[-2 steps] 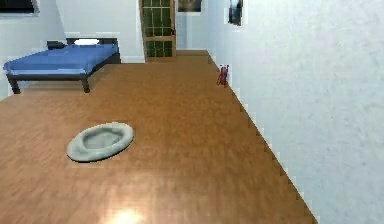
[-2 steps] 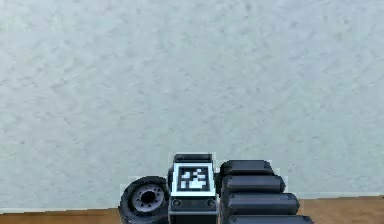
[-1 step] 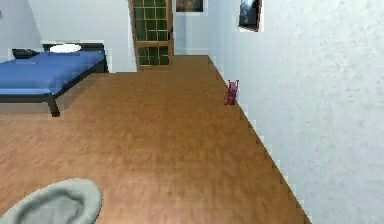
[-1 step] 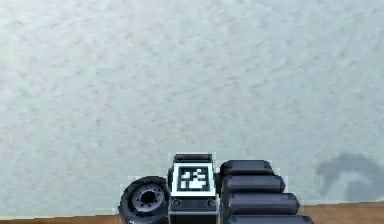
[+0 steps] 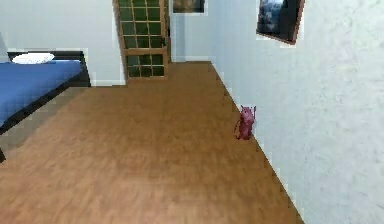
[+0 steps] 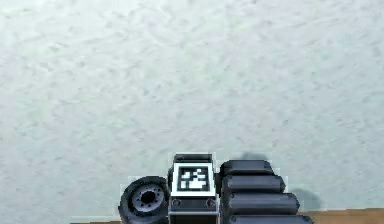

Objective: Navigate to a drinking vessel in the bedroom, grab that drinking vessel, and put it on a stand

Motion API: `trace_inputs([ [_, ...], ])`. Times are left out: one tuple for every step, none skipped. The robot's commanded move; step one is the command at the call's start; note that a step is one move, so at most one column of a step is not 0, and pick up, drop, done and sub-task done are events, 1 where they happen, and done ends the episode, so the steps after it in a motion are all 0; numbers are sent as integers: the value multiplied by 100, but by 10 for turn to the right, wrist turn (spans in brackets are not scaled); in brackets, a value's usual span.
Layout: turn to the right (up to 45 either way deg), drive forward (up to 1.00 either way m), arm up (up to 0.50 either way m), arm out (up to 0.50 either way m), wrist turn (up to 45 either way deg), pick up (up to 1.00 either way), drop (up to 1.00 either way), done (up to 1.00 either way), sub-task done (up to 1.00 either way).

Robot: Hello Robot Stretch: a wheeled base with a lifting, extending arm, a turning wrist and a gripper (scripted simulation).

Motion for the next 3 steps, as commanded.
trace_inputs([
  [0, 100, 0, 0, 0, 0, 0, 0, 0],
  [0, 100, 0, 0, 0, 0, 0, 0, 0],
  [0, 100, 0, 0, 0, 0, 0, 0, 0],
])
